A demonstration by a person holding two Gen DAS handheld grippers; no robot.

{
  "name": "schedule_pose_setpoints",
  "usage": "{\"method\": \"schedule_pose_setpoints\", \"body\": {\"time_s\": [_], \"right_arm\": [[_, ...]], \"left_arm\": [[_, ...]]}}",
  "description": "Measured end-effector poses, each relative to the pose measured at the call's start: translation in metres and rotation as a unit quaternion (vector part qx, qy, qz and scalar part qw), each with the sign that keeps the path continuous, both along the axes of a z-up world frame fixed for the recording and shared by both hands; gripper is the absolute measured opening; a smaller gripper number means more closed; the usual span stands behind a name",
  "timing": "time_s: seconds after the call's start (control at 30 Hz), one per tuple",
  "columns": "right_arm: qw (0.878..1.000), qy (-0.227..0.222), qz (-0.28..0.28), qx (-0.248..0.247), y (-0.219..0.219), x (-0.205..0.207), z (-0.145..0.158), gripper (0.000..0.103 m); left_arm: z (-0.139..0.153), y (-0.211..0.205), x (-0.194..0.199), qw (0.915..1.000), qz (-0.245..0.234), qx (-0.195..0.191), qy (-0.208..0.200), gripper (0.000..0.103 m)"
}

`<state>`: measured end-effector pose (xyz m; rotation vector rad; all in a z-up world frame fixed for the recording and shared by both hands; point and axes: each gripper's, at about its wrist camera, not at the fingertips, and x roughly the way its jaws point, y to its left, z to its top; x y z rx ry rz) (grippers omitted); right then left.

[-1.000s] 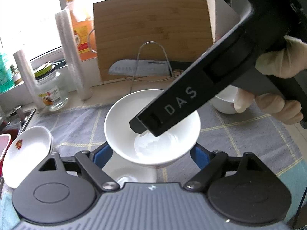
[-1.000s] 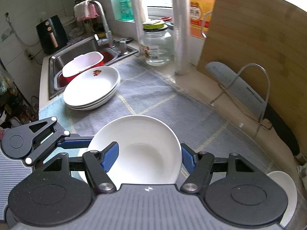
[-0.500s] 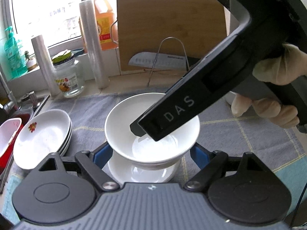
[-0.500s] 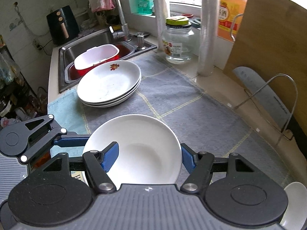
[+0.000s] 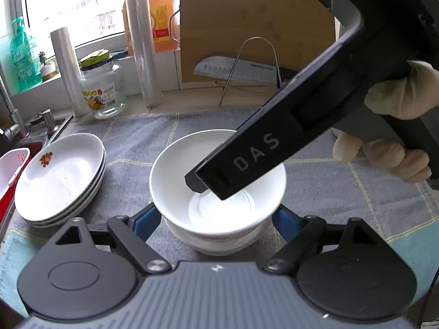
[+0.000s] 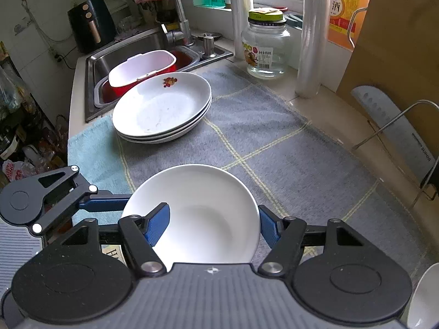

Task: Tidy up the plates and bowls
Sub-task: 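Lower the pink-flowered bowl into the white bowl with the right tool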

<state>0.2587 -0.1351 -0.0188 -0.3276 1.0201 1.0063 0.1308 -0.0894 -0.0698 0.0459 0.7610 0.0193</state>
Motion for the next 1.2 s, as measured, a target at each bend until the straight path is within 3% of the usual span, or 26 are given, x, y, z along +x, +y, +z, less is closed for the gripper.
{"method": "schedule_pose_setpoints", "body": {"time_s": [1.2], "right_arm": [[1.000,0.006,-0.003,-0.020,0.006,0.003,-0.015,0.075]], "left_arm": [[-0.012,0.003,0.006,0.9997,0.003,-0.017,0.017,0.088]]}}
